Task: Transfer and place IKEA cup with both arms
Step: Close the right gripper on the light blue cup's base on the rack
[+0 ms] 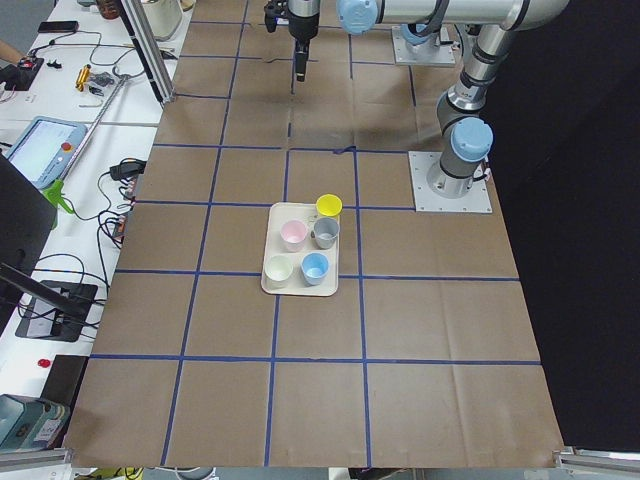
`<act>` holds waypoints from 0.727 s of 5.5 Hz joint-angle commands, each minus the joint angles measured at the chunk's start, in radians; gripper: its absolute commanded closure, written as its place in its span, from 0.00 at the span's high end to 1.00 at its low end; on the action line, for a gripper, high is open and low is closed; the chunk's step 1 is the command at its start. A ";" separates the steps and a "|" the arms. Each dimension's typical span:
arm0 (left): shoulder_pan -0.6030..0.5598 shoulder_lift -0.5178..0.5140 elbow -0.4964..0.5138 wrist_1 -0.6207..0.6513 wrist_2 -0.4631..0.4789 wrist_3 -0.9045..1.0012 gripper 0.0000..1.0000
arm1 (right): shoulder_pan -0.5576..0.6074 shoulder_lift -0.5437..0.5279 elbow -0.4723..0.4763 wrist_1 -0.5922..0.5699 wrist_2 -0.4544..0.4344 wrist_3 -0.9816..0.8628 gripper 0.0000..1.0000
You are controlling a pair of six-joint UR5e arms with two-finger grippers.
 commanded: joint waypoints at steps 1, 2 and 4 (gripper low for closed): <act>0.001 0.000 0.000 0.000 0.000 0.000 0.99 | 0.000 0.030 0.017 -0.057 -0.002 -0.007 1.00; 0.001 0.000 0.000 0.000 0.000 0.000 0.99 | 0.000 0.030 0.017 -0.110 -0.002 -0.007 1.00; 0.001 0.000 0.000 -0.002 0.000 0.000 0.99 | 0.000 0.028 0.017 -0.105 -0.003 0.004 0.83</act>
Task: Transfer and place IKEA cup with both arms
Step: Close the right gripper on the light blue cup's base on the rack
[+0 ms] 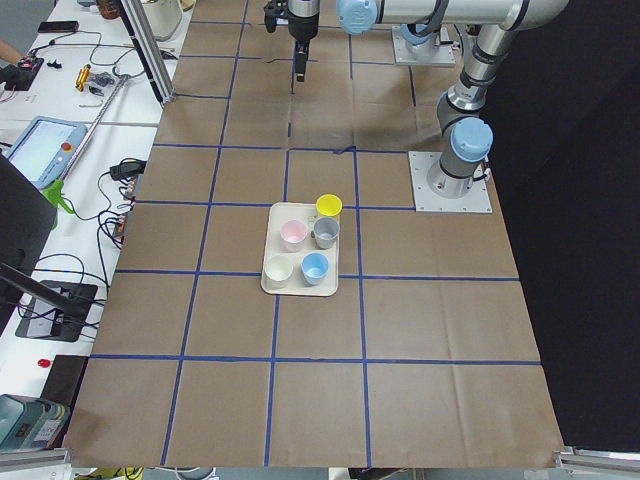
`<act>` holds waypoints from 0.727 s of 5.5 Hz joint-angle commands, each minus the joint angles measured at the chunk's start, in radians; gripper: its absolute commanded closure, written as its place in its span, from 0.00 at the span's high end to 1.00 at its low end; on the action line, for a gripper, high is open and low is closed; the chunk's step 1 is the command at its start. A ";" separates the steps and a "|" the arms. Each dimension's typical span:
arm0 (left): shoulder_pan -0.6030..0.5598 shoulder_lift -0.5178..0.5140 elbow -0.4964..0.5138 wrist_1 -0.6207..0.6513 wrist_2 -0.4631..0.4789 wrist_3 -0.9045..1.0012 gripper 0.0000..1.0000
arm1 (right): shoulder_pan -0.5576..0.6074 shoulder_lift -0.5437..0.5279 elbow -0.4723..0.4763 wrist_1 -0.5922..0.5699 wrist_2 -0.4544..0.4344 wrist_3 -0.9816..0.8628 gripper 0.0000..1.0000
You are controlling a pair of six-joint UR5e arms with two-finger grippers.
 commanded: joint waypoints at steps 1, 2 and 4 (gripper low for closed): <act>0.000 0.000 0.000 -0.001 0.000 0.000 0.99 | 0.000 -0.001 0.000 0.014 -0.001 0.008 0.78; 0.000 0.000 0.000 -0.001 0.000 0.000 0.99 | 0.000 -0.001 0.002 0.019 -0.003 0.008 0.78; 0.000 0.000 0.000 0.000 0.000 0.000 0.99 | 0.000 -0.016 -0.006 0.055 -0.004 0.009 0.44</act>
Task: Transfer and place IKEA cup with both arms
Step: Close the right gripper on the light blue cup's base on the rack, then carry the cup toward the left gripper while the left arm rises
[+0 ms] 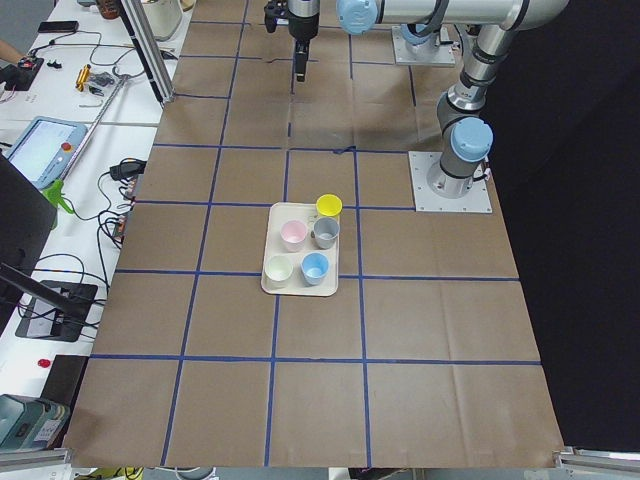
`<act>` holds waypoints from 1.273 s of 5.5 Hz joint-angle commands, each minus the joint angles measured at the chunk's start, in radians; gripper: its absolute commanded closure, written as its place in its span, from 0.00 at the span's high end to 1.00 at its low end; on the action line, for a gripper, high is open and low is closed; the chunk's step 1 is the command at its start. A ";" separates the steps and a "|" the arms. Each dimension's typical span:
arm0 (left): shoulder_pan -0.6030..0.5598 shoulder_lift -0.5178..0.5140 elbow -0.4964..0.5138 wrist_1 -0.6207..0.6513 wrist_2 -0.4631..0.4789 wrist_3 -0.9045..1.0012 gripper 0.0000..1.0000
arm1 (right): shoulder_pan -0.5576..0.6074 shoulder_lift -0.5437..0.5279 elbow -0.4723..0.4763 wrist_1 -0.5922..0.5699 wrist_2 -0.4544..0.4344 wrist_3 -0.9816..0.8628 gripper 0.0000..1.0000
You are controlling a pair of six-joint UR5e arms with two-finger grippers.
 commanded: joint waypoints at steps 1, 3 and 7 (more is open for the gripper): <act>0.000 0.000 0.000 0.000 0.000 0.000 0.99 | 0.000 -0.011 -0.008 0.019 0.001 0.001 0.42; 0.000 0.000 -0.002 -0.001 0.000 0.000 0.99 | 0.002 -0.054 -0.076 0.078 0.004 -0.002 0.43; 0.092 -0.005 0.071 -0.274 -0.212 0.003 0.99 | 0.005 -0.127 -0.360 0.563 0.100 -0.010 0.43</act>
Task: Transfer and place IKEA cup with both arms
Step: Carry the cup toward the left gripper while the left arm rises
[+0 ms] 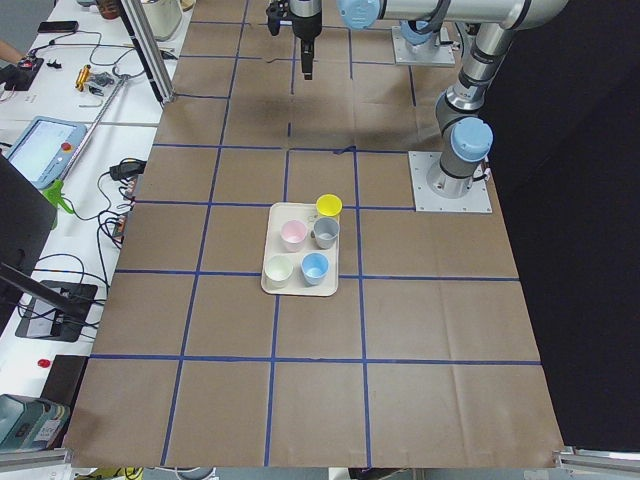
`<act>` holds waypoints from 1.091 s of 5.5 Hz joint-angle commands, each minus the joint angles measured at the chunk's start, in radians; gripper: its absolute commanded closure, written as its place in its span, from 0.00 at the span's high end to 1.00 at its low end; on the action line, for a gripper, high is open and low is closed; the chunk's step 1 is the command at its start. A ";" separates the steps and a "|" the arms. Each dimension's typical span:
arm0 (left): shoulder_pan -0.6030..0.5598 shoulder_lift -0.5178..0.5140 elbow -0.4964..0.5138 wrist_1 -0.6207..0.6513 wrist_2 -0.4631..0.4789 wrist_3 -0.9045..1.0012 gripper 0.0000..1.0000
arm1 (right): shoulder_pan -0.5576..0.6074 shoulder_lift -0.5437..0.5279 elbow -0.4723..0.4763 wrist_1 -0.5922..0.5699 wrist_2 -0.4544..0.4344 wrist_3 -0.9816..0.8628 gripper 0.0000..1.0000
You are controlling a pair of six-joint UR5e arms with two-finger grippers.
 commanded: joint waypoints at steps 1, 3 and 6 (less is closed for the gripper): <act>0.068 -0.002 -0.012 -0.072 -0.200 0.013 0.99 | 0.012 -0.012 -0.114 0.265 0.198 -0.002 0.44; 0.204 -0.019 -0.034 -0.217 -0.322 0.332 0.99 | 0.081 -0.013 -0.112 0.533 0.577 -0.002 0.44; 0.271 -0.055 -0.112 -0.406 -0.671 0.600 0.99 | 0.312 -0.013 0.036 0.690 1.158 -0.007 0.42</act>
